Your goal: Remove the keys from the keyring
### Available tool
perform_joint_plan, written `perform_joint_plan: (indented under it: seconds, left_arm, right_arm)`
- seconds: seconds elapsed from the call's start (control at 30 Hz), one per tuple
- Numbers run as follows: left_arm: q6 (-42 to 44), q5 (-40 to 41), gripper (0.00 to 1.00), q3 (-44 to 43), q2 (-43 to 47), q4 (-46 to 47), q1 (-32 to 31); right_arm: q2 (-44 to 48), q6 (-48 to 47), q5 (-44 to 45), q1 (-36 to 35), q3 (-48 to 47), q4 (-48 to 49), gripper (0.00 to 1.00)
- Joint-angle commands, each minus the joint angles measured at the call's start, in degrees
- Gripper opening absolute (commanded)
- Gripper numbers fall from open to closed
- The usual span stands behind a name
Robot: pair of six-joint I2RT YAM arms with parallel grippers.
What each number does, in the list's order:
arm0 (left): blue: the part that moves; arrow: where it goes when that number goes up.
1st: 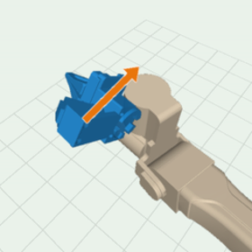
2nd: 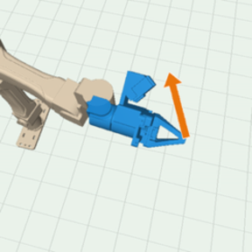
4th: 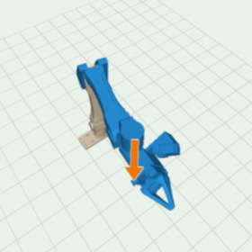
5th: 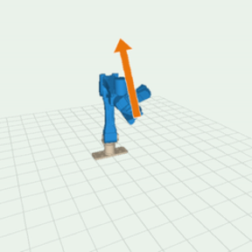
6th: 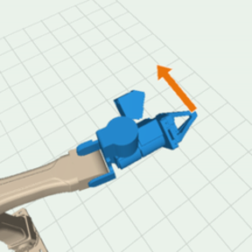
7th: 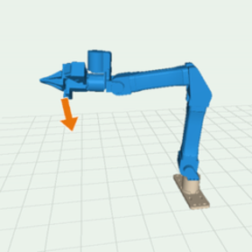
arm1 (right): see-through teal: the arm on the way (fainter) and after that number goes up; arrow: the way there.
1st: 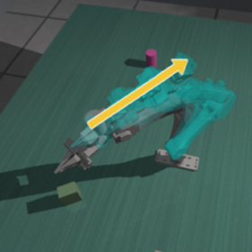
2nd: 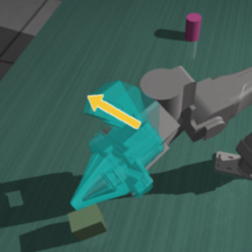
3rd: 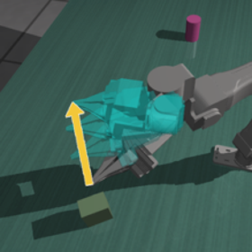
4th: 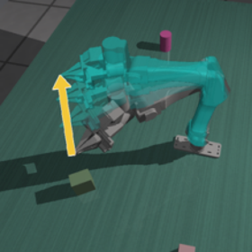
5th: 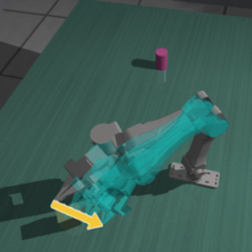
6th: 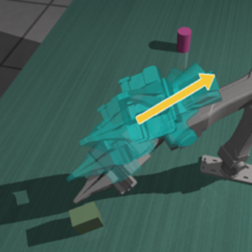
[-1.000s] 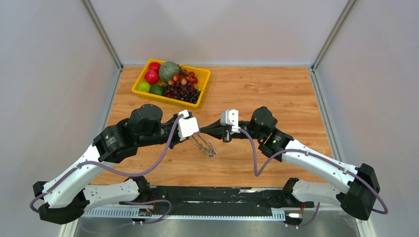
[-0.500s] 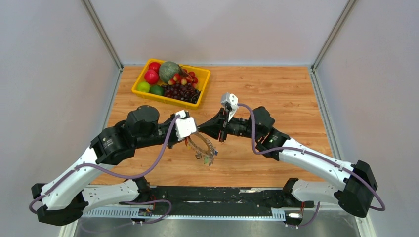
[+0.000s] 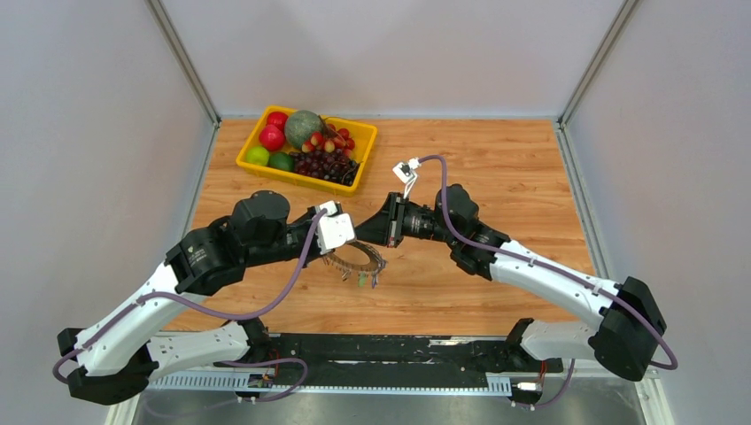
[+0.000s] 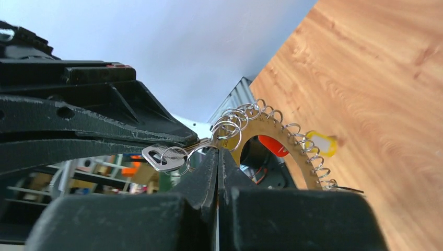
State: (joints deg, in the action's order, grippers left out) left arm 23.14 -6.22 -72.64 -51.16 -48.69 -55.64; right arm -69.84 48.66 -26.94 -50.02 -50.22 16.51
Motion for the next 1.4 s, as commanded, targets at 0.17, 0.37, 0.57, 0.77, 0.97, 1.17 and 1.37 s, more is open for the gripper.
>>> perform_joint_plan:
  seconds: [0.17,0.37,0.57,0.77,0.97,1.17,1.37]
  left_arm:
    - [2.68,-4.18,0.0,-0.94,0.49,3.07,-0.41]
    - [2.34,-3.39,0.0,-1.03,0.6,3.42,-0.94]
    - [2.01,-4.13,0.0,-1.85,1.33,3.6,-0.92]
    - [1.84,-5.92,0.0,-2.37,1.48,3.87,-0.92]
    - [1.55,-7.1,0.0,-2.93,1.54,4.38,-0.88]
    - [1.17,-7.3,0.0,-3.2,1.35,4.39,-0.9]
    - [1.03,-7.42,0.0,-3.13,1.16,4.39,-0.88]
  right_arm:
    - [-4.26,14.7,-6.48,2.31,-2.42,-2.58,0.0]
    - [-2.33,4.62,-4.34,2.33,-2.34,-2.05,0.28]
    - [5.85,-19.24,4.55,2.32,2.25,-3.06,0.43]
    - [13.08,-41.78,3.89,2.27,7.81,0.79,0.42]
    - [17.26,-55.56,-3.36,2.27,13.89,9.88,0.38]
    - [17.28,-60.57,-5.93,0.35,13.52,10.35,0.36]
    - [16.24,-61.06,-7.39,-1.3,11.7,11.27,0.35]
